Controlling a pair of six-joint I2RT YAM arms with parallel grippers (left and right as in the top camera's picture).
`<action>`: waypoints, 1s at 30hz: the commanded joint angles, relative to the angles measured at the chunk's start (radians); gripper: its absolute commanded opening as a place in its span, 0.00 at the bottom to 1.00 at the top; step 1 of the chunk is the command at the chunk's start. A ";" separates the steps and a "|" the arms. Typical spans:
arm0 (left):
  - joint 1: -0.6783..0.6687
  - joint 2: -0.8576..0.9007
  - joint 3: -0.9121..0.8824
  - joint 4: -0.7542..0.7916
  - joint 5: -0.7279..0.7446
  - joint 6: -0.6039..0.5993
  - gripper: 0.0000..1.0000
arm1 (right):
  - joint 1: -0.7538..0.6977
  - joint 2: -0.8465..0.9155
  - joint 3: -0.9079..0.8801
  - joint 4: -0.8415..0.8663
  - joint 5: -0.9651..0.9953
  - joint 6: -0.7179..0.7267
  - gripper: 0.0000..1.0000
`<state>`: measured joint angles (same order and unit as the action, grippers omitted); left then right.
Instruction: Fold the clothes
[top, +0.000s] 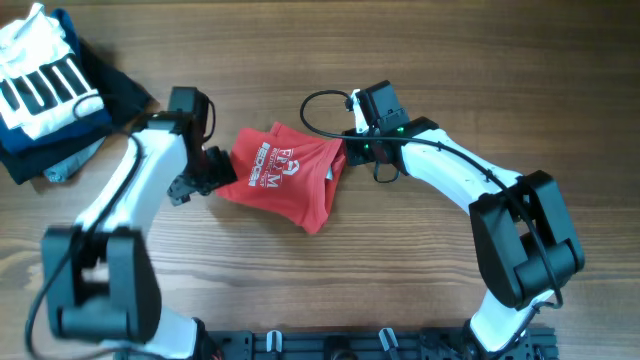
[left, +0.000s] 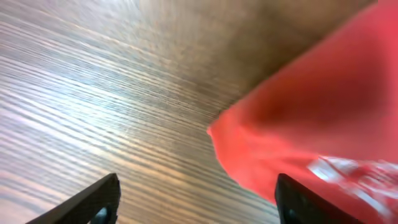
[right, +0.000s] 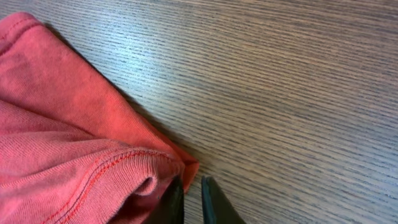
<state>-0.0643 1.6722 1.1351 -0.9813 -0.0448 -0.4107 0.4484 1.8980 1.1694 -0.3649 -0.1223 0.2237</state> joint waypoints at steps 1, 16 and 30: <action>0.029 -0.084 0.000 0.030 -0.036 -0.016 0.82 | -0.006 0.006 0.009 -0.026 0.018 0.012 0.08; 0.041 -0.073 0.002 0.281 0.235 0.002 0.73 | -0.006 -0.200 0.009 -0.067 0.081 -0.015 0.09; -0.019 0.085 0.002 0.337 0.330 0.066 0.52 | -0.004 -0.115 0.009 0.037 -0.220 -0.093 0.04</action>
<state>-0.0715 1.7576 1.1358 -0.6651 0.2176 -0.3756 0.4477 1.7157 1.1698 -0.3405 -0.2417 0.1543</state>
